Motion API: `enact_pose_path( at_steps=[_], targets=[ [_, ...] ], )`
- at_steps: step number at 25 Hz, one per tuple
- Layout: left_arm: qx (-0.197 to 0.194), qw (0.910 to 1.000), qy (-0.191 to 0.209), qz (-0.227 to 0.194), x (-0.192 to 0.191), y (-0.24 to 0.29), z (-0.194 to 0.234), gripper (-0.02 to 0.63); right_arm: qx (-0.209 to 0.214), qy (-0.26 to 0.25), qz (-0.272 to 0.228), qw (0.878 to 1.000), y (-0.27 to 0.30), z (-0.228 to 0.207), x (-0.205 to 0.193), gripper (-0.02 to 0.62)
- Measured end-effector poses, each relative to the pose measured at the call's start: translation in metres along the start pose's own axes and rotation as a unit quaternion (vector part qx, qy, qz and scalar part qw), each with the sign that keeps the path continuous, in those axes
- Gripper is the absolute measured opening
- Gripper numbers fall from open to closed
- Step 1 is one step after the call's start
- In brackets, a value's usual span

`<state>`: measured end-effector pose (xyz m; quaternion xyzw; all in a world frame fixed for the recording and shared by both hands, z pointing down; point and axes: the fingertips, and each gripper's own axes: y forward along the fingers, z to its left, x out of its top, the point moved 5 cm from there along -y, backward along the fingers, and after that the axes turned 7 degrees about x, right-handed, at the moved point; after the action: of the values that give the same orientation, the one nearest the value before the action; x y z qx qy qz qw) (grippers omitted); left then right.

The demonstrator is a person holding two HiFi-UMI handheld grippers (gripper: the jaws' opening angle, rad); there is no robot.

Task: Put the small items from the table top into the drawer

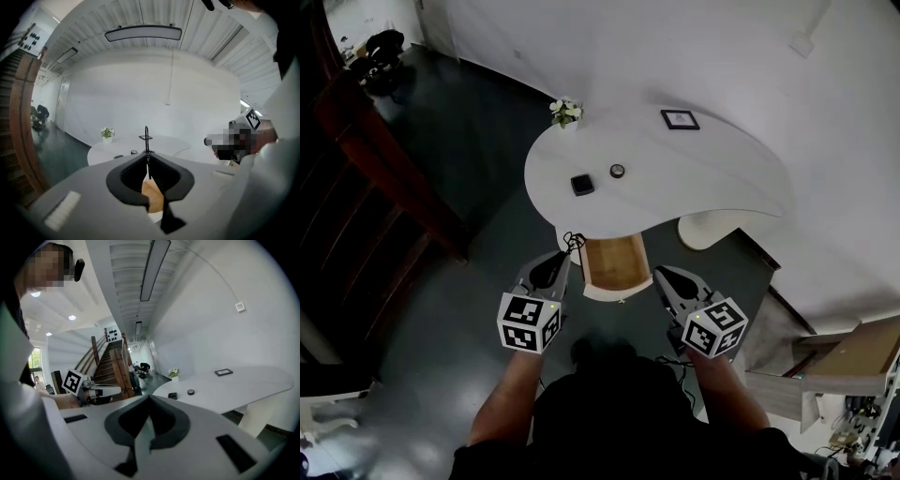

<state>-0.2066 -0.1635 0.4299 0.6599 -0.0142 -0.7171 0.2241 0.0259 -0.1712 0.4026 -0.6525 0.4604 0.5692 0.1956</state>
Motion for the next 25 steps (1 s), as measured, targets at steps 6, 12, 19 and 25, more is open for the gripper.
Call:
enact_pose_path(
  at_steps=[6,12,19,25],
  targets=[
    [0.007,0.9998,0.000,0.019,-0.001,0.030,-0.003,0.028,0.004,0.011,-0.005,1.000,0.009,-0.038,0.001,0.012],
    [0.018,0.9991,-0.003,0.039,0.000,0.061,-0.017,0.028,0.020,0.017,-0.001,1.000,0.017,-0.080,0.006,0.012],
    [0.004,0.9975,-0.005,0.070,-0.016,0.089,-0.036,0.028,0.022,0.038,0.010,0.999,0.016,-0.107,-0.007,0.012],
    [-0.011,0.9953,-0.004,0.096,-0.036,0.112,-0.047,0.028,0.020,0.052,0.029,0.998,0.013,-0.120,-0.025,0.012]
  ],
)
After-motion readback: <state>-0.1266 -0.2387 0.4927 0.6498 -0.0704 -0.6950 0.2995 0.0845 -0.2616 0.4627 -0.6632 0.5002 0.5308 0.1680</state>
